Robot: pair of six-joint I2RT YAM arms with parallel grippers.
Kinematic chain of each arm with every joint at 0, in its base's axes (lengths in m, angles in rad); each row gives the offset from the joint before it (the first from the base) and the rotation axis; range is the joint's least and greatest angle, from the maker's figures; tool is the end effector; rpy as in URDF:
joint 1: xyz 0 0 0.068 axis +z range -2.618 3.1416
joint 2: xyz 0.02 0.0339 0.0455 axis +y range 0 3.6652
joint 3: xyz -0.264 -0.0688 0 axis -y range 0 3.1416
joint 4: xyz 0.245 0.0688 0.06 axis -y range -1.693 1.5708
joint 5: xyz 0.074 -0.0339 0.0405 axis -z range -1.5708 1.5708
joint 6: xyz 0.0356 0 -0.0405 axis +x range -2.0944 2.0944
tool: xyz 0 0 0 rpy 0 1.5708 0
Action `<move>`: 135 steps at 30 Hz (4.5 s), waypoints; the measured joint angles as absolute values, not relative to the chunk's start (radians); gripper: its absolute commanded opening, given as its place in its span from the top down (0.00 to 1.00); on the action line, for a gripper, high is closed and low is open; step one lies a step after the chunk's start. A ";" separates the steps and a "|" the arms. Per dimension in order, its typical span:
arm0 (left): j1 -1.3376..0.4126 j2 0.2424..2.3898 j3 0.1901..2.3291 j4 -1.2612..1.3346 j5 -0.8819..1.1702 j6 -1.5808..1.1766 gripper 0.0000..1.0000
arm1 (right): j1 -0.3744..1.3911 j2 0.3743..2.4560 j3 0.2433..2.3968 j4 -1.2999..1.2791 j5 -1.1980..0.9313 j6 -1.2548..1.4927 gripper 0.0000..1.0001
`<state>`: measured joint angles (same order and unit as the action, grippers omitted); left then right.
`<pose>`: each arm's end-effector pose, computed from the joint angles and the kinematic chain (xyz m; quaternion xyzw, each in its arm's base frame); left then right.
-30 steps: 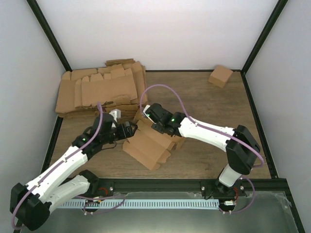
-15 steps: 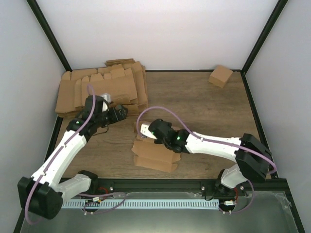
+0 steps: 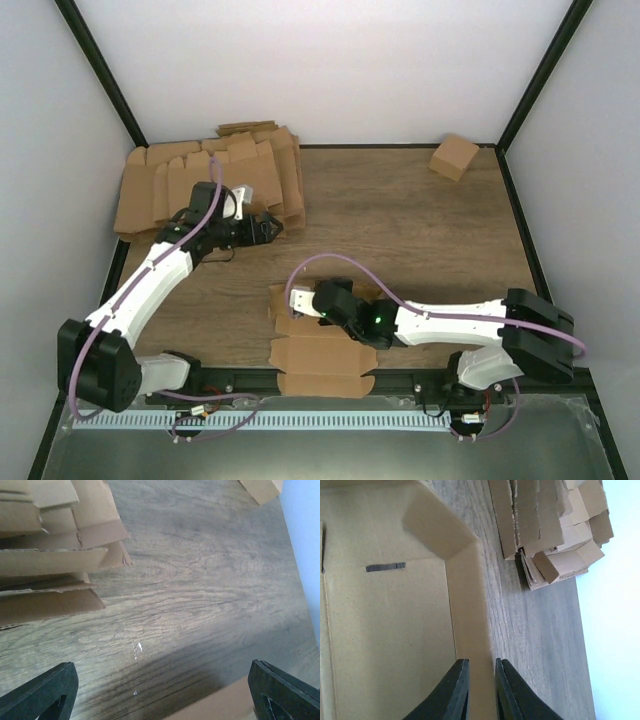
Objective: Fold the paper box
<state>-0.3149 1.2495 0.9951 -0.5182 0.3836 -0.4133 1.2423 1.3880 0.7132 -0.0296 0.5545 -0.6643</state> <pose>0.2483 -0.0949 0.2857 0.0295 0.9071 -0.3000 0.2939 0.1082 0.2592 0.1994 -0.6452 0.5991 -0.1231 0.4578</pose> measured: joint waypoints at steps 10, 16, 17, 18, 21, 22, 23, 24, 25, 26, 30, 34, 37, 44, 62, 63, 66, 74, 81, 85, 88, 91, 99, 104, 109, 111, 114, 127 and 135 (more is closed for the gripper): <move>-0.321 1.333 0.997 -0.510 0.439 -0.346 0.05 | 1.224 1.218 0.738 -0.072 0.464 -0.458 0.11; -0.330 1.351 1.075 -0.536 0.424 -0.278 0.05 | 1.149 1.093 0.827 -0.153 0.414 -0.173 0.00; -0.338 1.353 1.086 -0.535 0.418 -0.262 0.05 | 1.128 1.083 0.842 -0.171 0.403 -0.120 0.00; -0.349 1.355 1.093 -0.534 0.409 -0.248 0.04 | 1.093 1.073 0.860 -0.197 0.380 -0.053 0.00; -0.419 1.355 1.099 -0.521 0.345 -0.183 0.03 | 0.978 1.063 0.901 -0.276 0.293 0.116 0.00; -0.448 1.355 1.099 -0.517 0.325 -0.154 0.03 | 0.946 1.063 0.908 -0.299 0.263 0.156 0.00; -0.478 1.356 1.098 -0.514 0.315 -0.119 0.04 | 0.917 1.063 0.910 -0.322 0.230 0.197 0.00; -0.509 1.356 1.098 -0.509 0.310 -0.070 0.05 | 0.890 1.063 0.910 -0.350 0.201 0.234 0.00; -0.532 1.356 1.098 -0.506 0.308 -0.030 0.06 | 0.869 1.063 0.910 -0.379 0.171 0.271 0.00; -0.552 1.359 1.099 -0.504 0.308 0.015 0.07 | 0.847 1.062 0.906 -0.404 0.134 0.305 0.00; -0.595 1.446 1.169 -0.531 0.268 0.163 0.11 | 0.767 1.019 0.847 -0.448 0.008 0.400 0.02; -0.613 1.615 1.311 -0.591 0.255 0.297 0.15 | 0.611 0.958 0.762 -0.471 -0.115 0.450 0.03; -0.624 1.748 1.415 -0.662 0.286 0.391 0.16 | 0.510 0.941 0.723 -0.486 -0.184 0.469 0.04; -0.636 1.956 1.522 -0.810 0.396 0.514 0.13 | 0.459 0.889 0.677 -0.508 -0.286 0.510 0.11; -0.679 2.002 1.406 -0.777 0.468 0.478 0.08 | 0.458 0.840 0.591 -0.485 -0.451 0.543 0.67; -0.678 2.004 1.406 -0.778 0.469 0.480 0.08 | 0.458 0.842 0.591 -0.485 -0.453 0.540 0.67; -0.679 2.009 1.406 -0.784 0.476 0.488 0.15 | 0.458 0.846 0.591 -0.485 -0.463 0.536 0.70; -0.677 2.070 1.444 -0.845 0.543 0.529 0.26 | 0.458 0.846 0.591 -0.478 -0.485 0.535 0.71; -0.677 2.075 1.451 -0.885 0.555 0.533 0.44 | 0.458 0.846 0.591 -0.478 -0.495 0.535 0.71; -0.677 2.075 1.463 -0.912 0.553 0.536 0.64 | 0.458 0.846 0.591 -0.478 -0.495 0.535 0.71; -0.677 2.075 1.479 -0.932 0.541 0.539 0.75 | 0.458 0.846 0.591 -0.478 -0.495 0.535 0.71; -0.677 2.071 1.485 -0.939 0.519 0.538 0.89 | 0.458 0.846 0.591 -0.478 -0.495 0.535 0.71; -0.677 1.980 1.499 -0.964 0.419 0.509 0.96 | 0.458 0.855 0.591 -0.478 -0.494 0.535 0.71; -0.681 1.859 1.505 -0.963 0.318 0.485 0.96 | 0.458 0.873 0.591 -0.474 -0.496 0.536 0.71; -0.709 1.765 1.500 -0.937 0.140 0.436 0.96 | 0.458 0.909 0.593 -0.440 -0.529 0.548 0.70; -0.729 1.740 1.484 -0.912 0.064 0.410 0.96 | 0.458 0.925 0.596 -0.419 -0.553 0.560 0.70; -0.772 1.707 1.441 -0.869 -0.047 0.371 0.96 | 0.458 0.951 0.603 -0.377 -0.601 0.587 0.70; -0.971 1.648 1.197 -0.638 -0.430 0.179 0.96 | 0.459 1.058 0.607 -0.108 -0.680 0.897 0.49; -1.023 1.599 1.153 -0.545 -0.520 0.157 0.96 | 0.458 0.960 0.570 -0.088 -0.484 1.156 0.47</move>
